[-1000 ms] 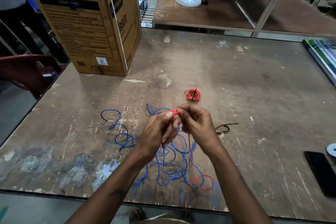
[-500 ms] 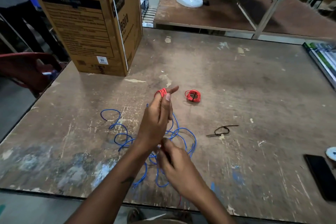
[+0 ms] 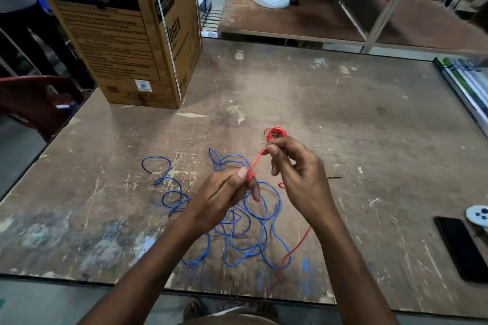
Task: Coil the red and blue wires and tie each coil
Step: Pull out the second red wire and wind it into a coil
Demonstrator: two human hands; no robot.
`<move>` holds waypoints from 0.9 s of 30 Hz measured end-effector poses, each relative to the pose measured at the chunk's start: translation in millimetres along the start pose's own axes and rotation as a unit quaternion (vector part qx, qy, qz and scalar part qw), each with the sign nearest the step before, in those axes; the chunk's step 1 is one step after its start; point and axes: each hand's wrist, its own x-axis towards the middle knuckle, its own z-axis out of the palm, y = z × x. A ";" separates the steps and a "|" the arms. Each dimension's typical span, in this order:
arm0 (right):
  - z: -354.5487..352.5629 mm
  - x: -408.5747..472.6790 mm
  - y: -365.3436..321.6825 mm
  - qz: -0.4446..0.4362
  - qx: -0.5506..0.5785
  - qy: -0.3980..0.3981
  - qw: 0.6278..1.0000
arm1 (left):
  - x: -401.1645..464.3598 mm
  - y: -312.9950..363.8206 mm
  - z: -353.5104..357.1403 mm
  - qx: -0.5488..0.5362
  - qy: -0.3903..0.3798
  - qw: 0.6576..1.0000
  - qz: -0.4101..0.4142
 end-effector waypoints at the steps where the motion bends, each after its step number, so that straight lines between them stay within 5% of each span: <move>1: 4.4 2.9 7.4 0.005 0.026 0.004 1.000 | -3.0 5.2 1.5 -0.023 -0.006 1.000 0.002; 10: 76.1 -67.3 29.5 0.152 0.246 -0.173 0.941 | 5.1 43.8 12.5 -0.219 0.017 0.975 0.034; 14: 76.6 -76.5 20.9 0.241 0.477 -0.200 0.821 | 18.7 36.2 18.5 -0.267 0.102 0.957 0.037; 17: 74.7 -90.0 21.5 0.265 0.536 -0.246 0.762 | 34.4 27.9 12.3 -0.231 0.163 0.957 0.065; 19: 84.6 -109.6 19.3 0.272 0.501 -0.269 0.776 | 46.9 26.4 0.5 -0.195 0.212 0.955 0.070; 22: 90.7 -132.5 10.3 0.243 0.361 -0.245 0.866 | 57.5 20.7 -13.5 -0.087 0.238 0.965 0.070; 27: 50.2 -114.0 -26.9 0.084 0.026 -0.205 0.975 | 44.2 -17.1 -9.8 0.194 0.110 0.972 0.075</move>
